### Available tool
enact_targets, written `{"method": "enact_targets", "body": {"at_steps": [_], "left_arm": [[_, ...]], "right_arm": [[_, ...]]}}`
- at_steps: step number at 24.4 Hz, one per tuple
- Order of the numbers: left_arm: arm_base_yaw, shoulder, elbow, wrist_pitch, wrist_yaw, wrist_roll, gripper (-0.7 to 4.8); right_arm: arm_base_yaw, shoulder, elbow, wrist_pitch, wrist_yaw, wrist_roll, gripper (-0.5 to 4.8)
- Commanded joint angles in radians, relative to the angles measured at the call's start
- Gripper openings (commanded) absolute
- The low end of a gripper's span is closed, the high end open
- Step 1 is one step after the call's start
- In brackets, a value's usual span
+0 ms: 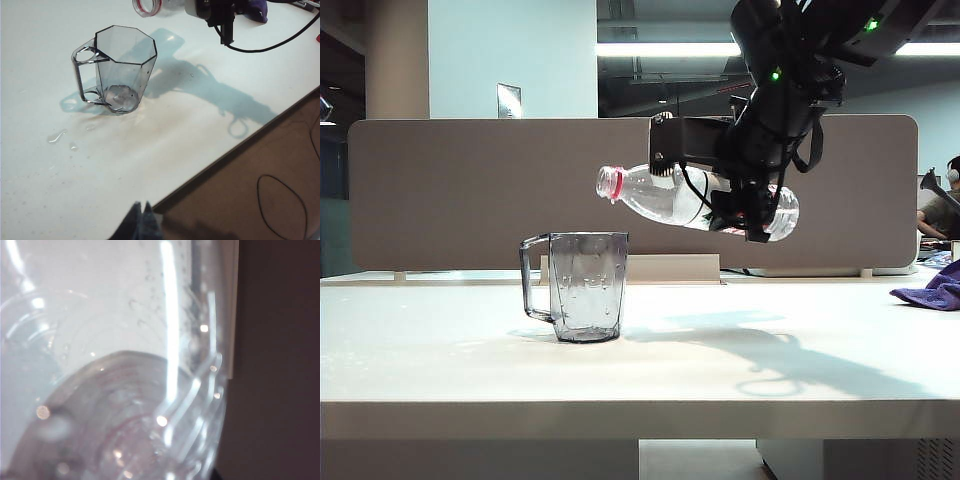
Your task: Pick up the mineral water bottle on the table and pour a little water into the mug.
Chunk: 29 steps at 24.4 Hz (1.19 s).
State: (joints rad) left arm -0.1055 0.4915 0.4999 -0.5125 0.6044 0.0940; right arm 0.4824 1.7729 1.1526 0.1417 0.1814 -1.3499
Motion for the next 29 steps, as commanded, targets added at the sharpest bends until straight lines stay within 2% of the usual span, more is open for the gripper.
{"method": "enact_targets", "body": {"at_steps": [1, 4, 13, 19, 29], "left_arm": [[0.0, -0.001, 0.003, 0.013, 0.002, 0.003, -0.05], [0.0, -0.001, 0.003, 0.013, 0.002, 0.003, -0.05], [0.0, -0.001, 0.003, 0.013, 0.001, 0.003, -0.05], [0.0, -0.001, 0.003, 0.013, 0.002, 0.003, -0.05], [0.0, -0.001, 0.003, 0.013, 0.002, 0.003, -0.05]], "right_arm": [[0.001, -0.011, 0.007, 0.069, 0.003, -0.068, 2.29], [0.002, -0.011, 0.007, 0.117, 0.003, -0.08, 2.29], [0.001, -0.011, 0.007, 0.187, 0.001, -0.253, 2.29], [0.001, -0.011, 0.007, 0.264, 0.001, -0.261, 2.3], [-0.003, -0.011, 0.007, 0.268, 0.001, -0.334, 2.3]]}}
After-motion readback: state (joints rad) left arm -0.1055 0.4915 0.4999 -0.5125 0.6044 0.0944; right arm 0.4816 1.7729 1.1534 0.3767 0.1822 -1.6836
